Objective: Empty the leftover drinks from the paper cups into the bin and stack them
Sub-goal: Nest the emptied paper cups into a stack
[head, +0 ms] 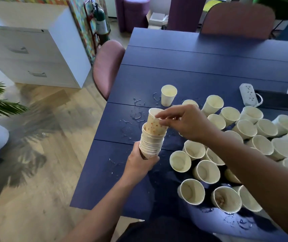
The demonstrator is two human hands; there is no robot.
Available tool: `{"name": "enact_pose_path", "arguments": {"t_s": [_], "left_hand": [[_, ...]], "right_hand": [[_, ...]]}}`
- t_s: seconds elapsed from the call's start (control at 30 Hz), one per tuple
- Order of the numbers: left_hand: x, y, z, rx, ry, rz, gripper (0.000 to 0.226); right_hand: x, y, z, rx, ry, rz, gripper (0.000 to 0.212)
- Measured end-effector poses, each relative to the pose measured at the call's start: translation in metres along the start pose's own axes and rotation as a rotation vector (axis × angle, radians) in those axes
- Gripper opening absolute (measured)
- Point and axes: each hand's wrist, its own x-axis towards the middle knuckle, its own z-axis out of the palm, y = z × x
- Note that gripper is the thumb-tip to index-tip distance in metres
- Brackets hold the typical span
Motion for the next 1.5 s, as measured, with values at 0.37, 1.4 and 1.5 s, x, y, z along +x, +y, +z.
{"name": "enact_pose_path", "arguments": {"t_s": [0.37,1.4,1.5], "left_hand": [[0.002,0.006,-0.002,0.013,0.033,0.031,0.045],[-0.005,0.006,-0.005,0.053,0.068,0.015,0.046],[-0.012,0.003,-0.001,0.052,0.112,0.022,0.045]], "right_hand": [[0.022,0.016,0.004,0.074,0.097,0.081,0.018],[0.081,0.028,-0.017,-0.087,0.312,0.062,0.015],[0.050,-0.003,-0.029,0.051,0.300,-0.024,0.019]]}}
